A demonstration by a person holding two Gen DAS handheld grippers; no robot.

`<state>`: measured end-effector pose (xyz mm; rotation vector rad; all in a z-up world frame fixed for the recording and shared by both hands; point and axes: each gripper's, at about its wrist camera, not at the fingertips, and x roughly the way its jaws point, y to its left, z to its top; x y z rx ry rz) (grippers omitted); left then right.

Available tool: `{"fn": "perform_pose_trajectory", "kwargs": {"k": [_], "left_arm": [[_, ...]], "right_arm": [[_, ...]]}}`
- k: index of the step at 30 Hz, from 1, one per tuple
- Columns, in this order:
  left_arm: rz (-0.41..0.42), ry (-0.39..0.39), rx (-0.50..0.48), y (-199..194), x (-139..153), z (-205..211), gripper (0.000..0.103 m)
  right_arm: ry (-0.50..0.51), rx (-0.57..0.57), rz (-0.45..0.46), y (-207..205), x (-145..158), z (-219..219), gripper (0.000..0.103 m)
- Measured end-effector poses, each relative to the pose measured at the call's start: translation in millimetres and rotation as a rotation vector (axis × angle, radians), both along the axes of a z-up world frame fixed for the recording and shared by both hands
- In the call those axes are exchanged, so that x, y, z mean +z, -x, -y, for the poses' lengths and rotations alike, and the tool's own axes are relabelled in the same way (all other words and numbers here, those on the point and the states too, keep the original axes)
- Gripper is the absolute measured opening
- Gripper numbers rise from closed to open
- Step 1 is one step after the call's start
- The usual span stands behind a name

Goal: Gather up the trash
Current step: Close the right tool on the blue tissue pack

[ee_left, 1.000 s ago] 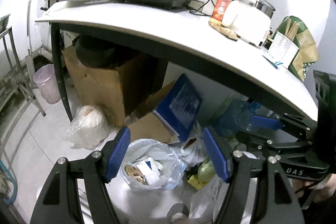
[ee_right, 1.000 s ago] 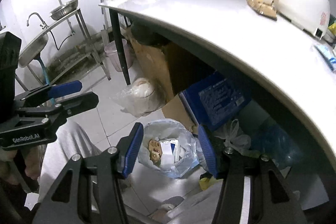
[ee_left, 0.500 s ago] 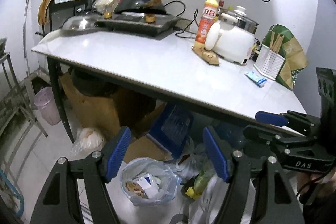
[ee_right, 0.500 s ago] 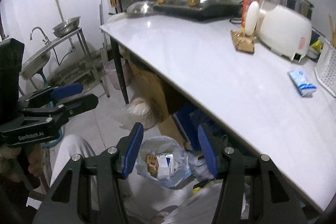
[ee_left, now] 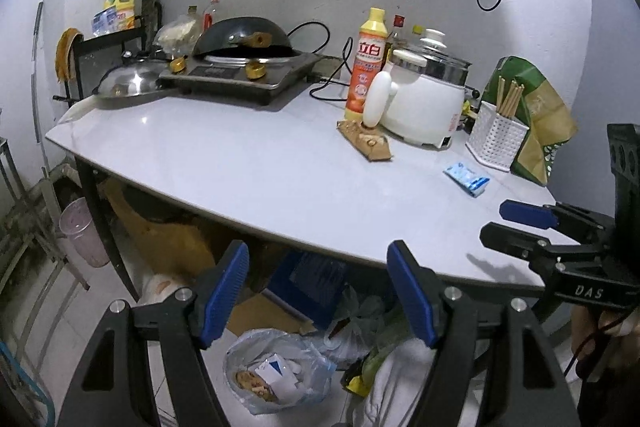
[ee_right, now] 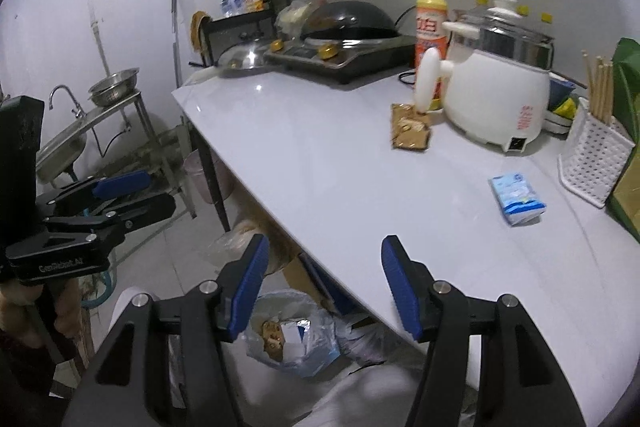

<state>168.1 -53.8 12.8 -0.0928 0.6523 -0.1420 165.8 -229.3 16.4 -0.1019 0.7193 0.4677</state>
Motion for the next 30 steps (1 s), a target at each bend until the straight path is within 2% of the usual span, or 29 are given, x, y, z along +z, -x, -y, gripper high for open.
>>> {"fn": "perform_pose_trajectory", "kwargs": {"k": [9,17,23,30], "left_arm": [[0.011,-0.013,-0.033,-32,11,24,0.072],[0.019,-0.013,-0.087,-61,15,46,0.072],[-0.001,-0.018,-0.117,-85,8,60,0.072],[-0.034,-0.035,-0.16,-122,-5,79,0.072]], "right_arm": [[-0.004,-0.049,0.026,-25,19,36,0.056],[-0.007,-0.127,0.028,-57,24,76,0.058],[0.004,-0.201,0.013,-87,17,110,0.061],[0.024,-0.258,-0.039,-120,-9,137,0.061]]}}
